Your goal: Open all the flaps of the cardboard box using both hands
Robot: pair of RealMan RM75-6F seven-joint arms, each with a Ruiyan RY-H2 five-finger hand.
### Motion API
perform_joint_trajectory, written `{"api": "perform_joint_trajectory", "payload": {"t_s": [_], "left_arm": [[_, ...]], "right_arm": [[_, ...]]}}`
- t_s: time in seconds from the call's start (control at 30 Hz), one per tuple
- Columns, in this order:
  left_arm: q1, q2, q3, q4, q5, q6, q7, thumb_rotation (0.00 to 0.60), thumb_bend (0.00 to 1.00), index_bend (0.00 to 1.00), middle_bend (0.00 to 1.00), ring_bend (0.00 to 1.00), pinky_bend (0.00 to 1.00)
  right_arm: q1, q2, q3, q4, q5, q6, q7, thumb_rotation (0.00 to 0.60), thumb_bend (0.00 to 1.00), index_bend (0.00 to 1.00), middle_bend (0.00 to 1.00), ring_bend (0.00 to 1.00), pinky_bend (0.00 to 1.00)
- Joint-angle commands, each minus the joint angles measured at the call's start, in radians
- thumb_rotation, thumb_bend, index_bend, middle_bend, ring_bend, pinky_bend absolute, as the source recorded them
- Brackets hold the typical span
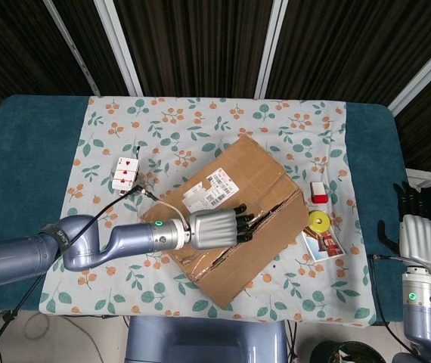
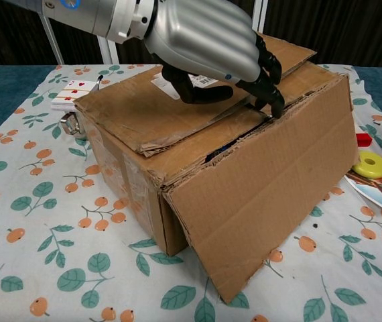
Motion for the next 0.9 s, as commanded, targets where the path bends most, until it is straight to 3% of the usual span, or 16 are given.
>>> {"api": "perform_joint_trajectory", "payload": {"t_s": [0.03, 0.57, 0.9], "left_arm": [[-0.003, 0.001, 0.008, 0.003, 0.004, 0.008, 0.001, 0.6, 0.79, 0.15, 0.29, 0.1, 0.21], [-0.015, 0.006, 0.044, 0.012, -0.002, 0.035, -0.005, 0.6, 0.79, 0.18, 0.47, 0.1, 0.21], [-0.025, 0.026, 0.055, 0.01, -0.004, 0.038, 0.011, 0.6, 0.79, 0.21, 0.57, 0.16, 0.21]], "right_arm": [[-0.001, 0.0, 0.003, -0.001, 0.001, 0.0, 0.001, 0.6, 0.53, 0.05, 0.02, 0.01, 0.23], [-0.007, -0.003, 0.013, -0.001, -0.001, -0.009, 0.0, 0.6, 0.53, 0.05, 0.02, 0.01, 0.23], [-0.01, -0.004, 0.02, -0.001, 0.0, -0.012, 0.002, 0.6, 0.54, 0.05, 0.02, 0.01, 0.23]]}}
